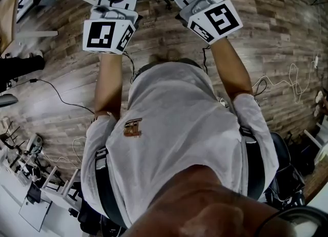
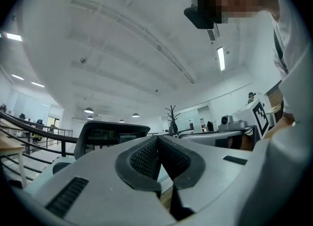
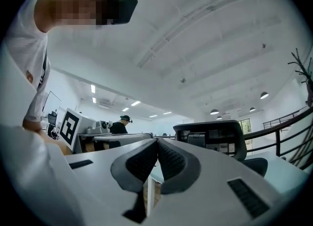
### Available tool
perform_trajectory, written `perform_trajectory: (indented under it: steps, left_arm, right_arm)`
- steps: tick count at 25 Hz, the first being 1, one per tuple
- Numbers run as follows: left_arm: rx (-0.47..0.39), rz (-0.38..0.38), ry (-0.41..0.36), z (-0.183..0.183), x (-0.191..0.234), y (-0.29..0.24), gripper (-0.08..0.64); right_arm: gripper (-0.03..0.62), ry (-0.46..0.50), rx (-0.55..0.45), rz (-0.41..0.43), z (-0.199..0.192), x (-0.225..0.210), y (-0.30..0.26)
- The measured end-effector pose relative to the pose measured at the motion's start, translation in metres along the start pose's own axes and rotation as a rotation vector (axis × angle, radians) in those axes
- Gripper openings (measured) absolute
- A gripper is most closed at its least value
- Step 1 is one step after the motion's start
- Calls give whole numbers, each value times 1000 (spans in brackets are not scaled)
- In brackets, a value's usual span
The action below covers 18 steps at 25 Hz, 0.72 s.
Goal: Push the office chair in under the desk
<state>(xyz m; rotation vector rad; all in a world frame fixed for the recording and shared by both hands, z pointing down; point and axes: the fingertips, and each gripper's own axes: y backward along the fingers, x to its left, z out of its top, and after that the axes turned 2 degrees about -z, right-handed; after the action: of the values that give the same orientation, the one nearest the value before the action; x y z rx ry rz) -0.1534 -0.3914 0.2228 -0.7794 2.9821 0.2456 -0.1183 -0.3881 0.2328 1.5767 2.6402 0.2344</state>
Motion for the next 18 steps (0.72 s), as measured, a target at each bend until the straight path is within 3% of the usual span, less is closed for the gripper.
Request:
perform_trajectory:
  steps: [18]
  left_arm:
    - [15,-27,13,-7,3,8,20]
  right_arm:
    - [35,6,21,-36,-7,-3,0]
